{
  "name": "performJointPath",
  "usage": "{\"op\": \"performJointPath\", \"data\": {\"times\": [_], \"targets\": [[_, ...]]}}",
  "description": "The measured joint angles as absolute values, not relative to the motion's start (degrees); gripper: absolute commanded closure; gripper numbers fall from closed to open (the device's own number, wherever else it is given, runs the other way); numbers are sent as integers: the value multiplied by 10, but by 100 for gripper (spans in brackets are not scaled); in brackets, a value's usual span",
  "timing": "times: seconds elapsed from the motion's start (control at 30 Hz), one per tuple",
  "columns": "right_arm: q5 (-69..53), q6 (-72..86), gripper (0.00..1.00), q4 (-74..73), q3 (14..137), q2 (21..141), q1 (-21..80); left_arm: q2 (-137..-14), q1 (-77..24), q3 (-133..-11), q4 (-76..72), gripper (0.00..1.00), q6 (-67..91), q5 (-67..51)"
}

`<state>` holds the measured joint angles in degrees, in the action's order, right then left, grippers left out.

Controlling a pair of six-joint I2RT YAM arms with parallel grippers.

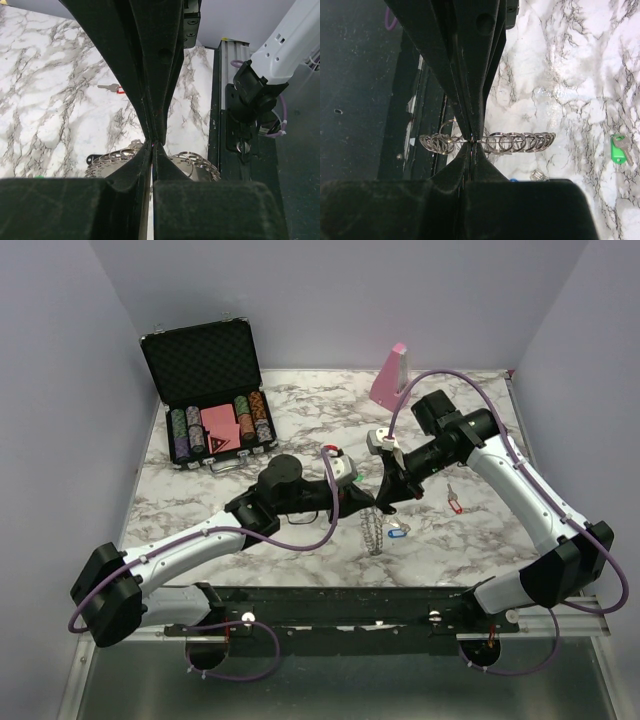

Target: Put the keys on the keyring

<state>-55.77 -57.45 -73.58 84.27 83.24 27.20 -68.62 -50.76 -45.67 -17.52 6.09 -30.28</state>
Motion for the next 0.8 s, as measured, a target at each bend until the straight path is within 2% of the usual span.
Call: {"op": "performJointPath", "data": {"times": [0.3, 0.4, 0.47, 0.7, 0.8], "targets": [[-557, -573, 100, -736, 843, 832, 272, -689, -508, -463, -165, 87, 58, -307], [-557, -571, 100, -736, 843, 832, 273, -689, -508, -464, -163, 91, 58, -307], [-557, -571, 100, -736, 843, 832, 273, -689, -508, -464, -161, 100, 57, -307], [-557, -570, 99, -736, 843, 832, 273, -689, -507, -465, -159, 100, 54, -313], [-558, -569, 95, -736, 842, 832, 273, -689, -507, -465, -159, 100, 54, -313]]}}
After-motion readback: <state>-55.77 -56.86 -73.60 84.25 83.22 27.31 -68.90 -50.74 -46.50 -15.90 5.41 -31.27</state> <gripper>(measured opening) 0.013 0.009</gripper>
